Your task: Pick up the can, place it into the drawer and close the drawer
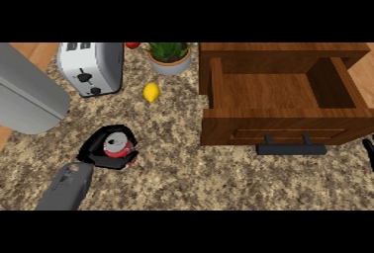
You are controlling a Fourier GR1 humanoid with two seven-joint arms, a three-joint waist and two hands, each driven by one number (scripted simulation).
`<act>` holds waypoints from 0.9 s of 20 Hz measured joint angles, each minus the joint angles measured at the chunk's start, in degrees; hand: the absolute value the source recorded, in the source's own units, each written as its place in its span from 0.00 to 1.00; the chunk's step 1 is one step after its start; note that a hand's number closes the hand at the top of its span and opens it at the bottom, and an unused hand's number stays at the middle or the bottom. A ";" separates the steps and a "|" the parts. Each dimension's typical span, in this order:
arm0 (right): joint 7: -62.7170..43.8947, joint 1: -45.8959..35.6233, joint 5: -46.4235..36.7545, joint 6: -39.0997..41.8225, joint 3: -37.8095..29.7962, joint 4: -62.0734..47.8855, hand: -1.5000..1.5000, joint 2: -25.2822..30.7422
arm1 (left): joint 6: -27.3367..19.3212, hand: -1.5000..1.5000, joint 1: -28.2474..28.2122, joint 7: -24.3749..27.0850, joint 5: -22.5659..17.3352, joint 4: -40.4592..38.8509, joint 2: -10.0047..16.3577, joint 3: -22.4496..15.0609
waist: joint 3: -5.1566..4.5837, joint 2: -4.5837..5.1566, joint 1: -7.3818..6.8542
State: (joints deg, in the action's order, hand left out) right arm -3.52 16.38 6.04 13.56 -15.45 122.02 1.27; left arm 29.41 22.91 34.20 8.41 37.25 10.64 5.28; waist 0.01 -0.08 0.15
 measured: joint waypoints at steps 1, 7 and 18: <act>-0.16 -0.41 -0.49 -0.30 0.31 0.14 0.00 -0.21 | 0.31 1.00 -0.15 -0.32 -0.30 0.59 -0.17 -0.08 | 0.01 0.01 0.03; 0.51 2.24 -0.49 -0.50 1.14 1.93 0.00 -0.91 | -1.75 1.00 -3.45 -4.28 -4.23 7.99 -2.04 1.94 | 0.01 -0.07 -0.14; -2.08 1.03 1.47 -0.93 -0.70 3.52 0.00 -0.04 | -23.20 1.00 -4.52 -15.10 -10.12 22.18 -7.36 9.63 | 0.02 -0.13 -0.38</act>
State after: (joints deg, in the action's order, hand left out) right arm -5.60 17.41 7.51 12.62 -16.15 125.53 1.22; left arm 6.21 18.39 19.10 -1.71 59.43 3.28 14.91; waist 0.03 -0.20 -0.23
